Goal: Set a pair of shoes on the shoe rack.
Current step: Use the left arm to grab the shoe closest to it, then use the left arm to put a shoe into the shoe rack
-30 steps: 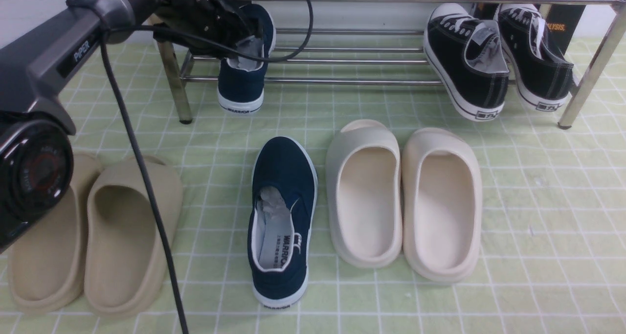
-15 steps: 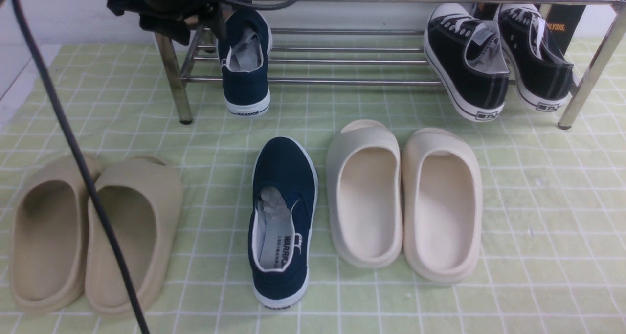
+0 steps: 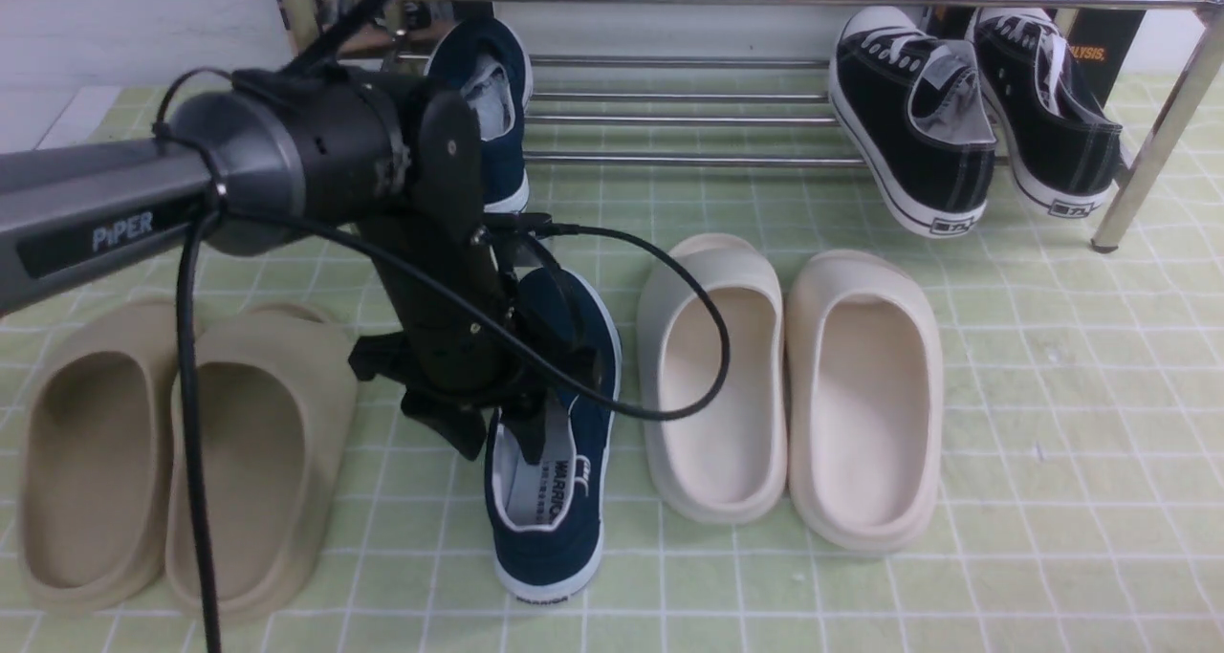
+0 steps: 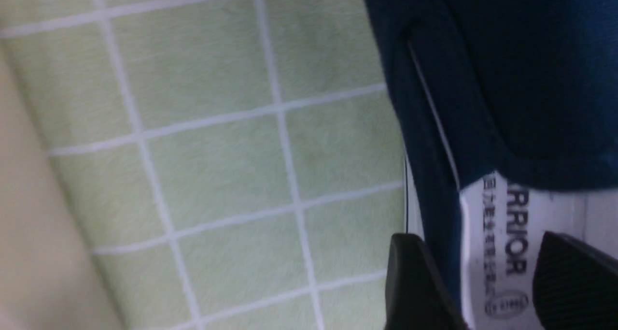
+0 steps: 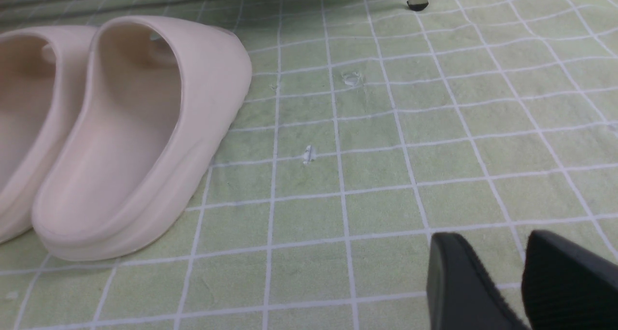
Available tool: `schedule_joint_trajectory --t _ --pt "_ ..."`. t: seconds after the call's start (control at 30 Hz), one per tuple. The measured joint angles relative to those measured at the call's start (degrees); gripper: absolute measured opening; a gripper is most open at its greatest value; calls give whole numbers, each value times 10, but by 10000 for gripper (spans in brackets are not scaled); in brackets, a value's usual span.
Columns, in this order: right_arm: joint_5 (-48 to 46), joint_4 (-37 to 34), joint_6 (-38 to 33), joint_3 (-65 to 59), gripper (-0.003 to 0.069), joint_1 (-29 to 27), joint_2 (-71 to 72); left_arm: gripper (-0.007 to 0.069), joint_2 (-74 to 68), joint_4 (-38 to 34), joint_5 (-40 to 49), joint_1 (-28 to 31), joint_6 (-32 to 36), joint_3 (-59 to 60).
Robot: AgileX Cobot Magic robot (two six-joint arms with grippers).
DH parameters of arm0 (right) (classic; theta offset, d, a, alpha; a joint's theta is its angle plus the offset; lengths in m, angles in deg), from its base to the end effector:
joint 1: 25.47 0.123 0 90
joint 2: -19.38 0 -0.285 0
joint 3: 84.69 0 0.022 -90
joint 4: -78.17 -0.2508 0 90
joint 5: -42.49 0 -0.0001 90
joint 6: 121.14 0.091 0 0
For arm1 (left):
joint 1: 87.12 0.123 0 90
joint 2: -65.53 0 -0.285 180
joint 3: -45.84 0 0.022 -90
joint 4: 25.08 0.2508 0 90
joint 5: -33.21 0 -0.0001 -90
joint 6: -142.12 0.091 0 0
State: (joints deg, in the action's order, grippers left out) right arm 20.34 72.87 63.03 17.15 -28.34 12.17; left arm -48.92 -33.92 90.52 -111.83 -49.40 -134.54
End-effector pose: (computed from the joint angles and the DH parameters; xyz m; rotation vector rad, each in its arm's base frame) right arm 0.0523 0.0006 0.1736 0.1714 1.8684 0.1072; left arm 0.3311 -0.1653 0.2111 0.2369 3.0202 -0.2672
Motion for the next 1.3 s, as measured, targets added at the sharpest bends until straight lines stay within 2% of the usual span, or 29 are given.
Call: schedule_joint_trajectory --t 0.1,0.13,0.17,0.23,0.3,0.5,0.6,0.8,0.97,1.13,1.3 --pt "0 0 0 0 239 0 0 307 3 9 -35 -1 -21 20" --pt "0 0 0 0 239 0 0 243 4 27 -45 -1 -39 25" --pt "0 0 0 0 239 0 0 234 5 28 -46 -1 -41 26" --pt "0 0 0 0 239 0 0 92 5 43 -53 -1 -59 27" --pt "0 0 0 0 239 0 0 9 9 45 -53 -2 -61 27" --pt "0 0 0 0 239 0 0 9 40 47 -4 -2 -42 -15" --pt "0 0 0 0 239 0 0 9 53 48 37 -1 -27 -73" --pt "0 0 0 0 239 0 0 9 14 18 18 -1 -26 -172" --pt "0 0 0 0 239 0 0 9 -71 9 2 5 -57 -283" --pt "0 0 0 0 239 0 0 9 -142 -3 -4 21 -77 -374" --pt "0 0 0 0 239 0 0 9 -198 -44 -6 52 -84 -473"
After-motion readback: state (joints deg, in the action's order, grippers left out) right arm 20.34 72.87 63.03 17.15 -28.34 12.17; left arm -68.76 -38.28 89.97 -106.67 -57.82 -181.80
